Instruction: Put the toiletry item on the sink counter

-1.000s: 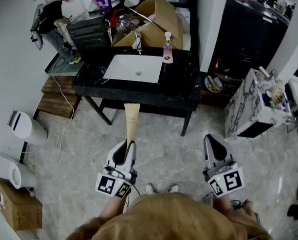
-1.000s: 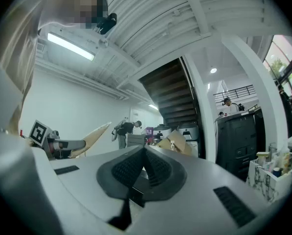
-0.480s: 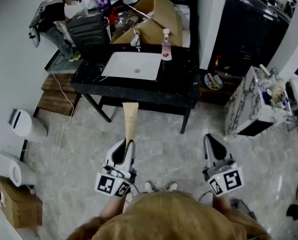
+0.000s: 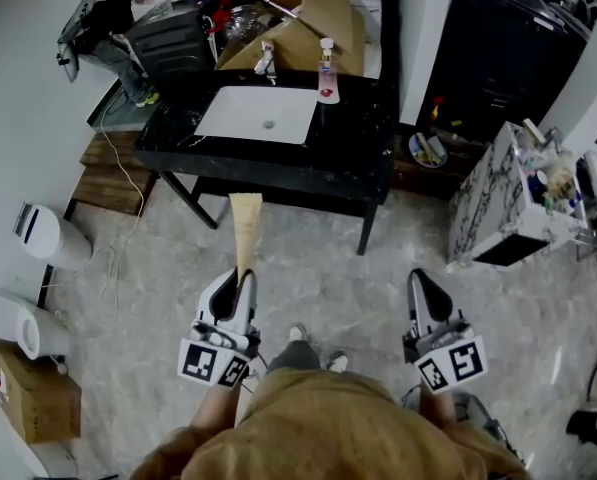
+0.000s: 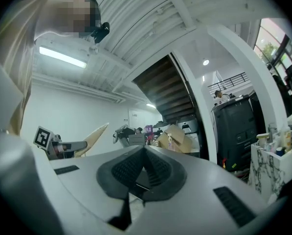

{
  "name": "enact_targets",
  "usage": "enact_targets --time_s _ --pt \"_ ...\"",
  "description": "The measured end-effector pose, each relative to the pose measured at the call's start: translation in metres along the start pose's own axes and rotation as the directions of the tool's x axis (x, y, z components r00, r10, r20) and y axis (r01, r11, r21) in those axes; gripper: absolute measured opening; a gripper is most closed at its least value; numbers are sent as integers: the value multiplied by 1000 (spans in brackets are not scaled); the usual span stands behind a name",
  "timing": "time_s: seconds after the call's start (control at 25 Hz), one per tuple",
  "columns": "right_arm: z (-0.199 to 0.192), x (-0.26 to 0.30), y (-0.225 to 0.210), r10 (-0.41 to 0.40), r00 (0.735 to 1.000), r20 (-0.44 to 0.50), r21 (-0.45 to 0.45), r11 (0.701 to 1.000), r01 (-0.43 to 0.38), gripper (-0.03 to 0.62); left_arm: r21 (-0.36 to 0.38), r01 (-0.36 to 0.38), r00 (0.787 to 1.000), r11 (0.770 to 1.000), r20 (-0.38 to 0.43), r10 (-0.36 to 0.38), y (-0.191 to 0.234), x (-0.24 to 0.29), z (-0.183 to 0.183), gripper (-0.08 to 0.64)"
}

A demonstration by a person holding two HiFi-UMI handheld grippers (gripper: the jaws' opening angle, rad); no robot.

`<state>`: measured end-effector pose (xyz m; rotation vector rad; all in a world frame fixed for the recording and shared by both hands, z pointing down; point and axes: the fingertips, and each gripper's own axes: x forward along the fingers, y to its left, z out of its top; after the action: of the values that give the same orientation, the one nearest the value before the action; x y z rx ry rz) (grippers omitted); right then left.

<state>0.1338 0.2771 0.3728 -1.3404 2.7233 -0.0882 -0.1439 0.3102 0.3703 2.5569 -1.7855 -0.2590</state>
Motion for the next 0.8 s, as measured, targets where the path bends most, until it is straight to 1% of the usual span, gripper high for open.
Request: enact_targets --time_s 0.2,0.32,0.44,0.56,0.68,0.8 --pt "-18 26 -17 -8 999 -35 -8 1000 7 3 -26 10 999 1000 -33 -11 15 29 -26 51" --pt "-24 51 -33 -23 999 -44 8 1000 24 3 -52 30 998 998 -51 -32 24 59 -43 52" --pt "-31 83 -54 -39 997 -67 11 999 40 3 -75 50 997 996 -58 -54 42 99 -53 52" --pt "-34 136 -76 -47 995 -91 4 999 47 3 -89 77 996 993 -40 -81 69 148 -54 52" --pt "-27 201 -83 -24 995 -99 -24 999 22 3 -100 96 995 990 -28 -99 106 196 -56 52" --pt "-16 257 -94 -30 994 -105 -55 998 25 3 -178 115 992 977 -32 -123 140 244 -66 52"
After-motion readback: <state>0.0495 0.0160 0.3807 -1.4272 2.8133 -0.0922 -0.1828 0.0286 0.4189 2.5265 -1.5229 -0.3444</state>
